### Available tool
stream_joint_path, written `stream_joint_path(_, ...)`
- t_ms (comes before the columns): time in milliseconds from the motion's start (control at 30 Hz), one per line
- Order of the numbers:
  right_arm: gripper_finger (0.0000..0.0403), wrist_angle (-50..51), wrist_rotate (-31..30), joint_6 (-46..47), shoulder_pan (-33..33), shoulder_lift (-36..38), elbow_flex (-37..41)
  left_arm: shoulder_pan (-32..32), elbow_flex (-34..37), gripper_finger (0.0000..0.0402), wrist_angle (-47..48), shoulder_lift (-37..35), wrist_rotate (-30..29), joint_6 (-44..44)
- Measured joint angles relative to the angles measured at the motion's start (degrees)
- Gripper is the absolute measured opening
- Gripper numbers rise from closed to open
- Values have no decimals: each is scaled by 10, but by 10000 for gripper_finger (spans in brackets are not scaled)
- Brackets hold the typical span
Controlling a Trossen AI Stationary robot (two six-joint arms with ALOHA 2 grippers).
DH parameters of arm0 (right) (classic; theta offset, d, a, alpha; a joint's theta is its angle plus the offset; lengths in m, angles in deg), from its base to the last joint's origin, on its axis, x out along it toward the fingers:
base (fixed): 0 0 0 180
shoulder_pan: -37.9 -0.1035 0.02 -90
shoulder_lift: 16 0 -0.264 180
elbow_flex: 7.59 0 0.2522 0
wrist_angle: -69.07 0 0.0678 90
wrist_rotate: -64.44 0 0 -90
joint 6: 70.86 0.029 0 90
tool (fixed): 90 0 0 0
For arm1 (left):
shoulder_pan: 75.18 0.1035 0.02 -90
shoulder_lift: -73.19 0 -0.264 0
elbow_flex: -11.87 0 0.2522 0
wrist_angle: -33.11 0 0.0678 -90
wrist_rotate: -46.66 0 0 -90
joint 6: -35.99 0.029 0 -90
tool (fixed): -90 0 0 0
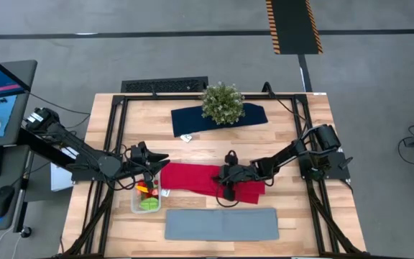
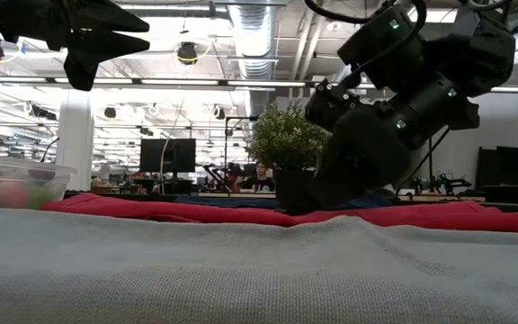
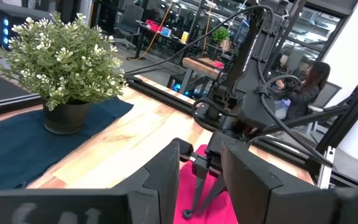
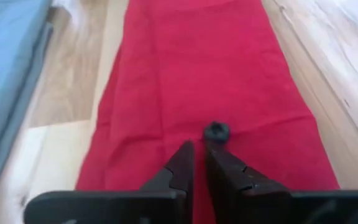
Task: Pick and placing Produce into tupperware
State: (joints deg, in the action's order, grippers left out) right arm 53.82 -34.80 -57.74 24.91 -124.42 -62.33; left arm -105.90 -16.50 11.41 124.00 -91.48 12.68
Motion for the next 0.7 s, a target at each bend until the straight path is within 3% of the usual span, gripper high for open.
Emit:
stream_joint_path(500, 176, 4, -13, 4, 0, 0, -10, 0, 0, 110, 0, 0, 1, 0)
stream_joint_path(700, 183, 5, -32, 5, 7, 0, -10, 0, 0, 110, 0, 0, 1, 0)
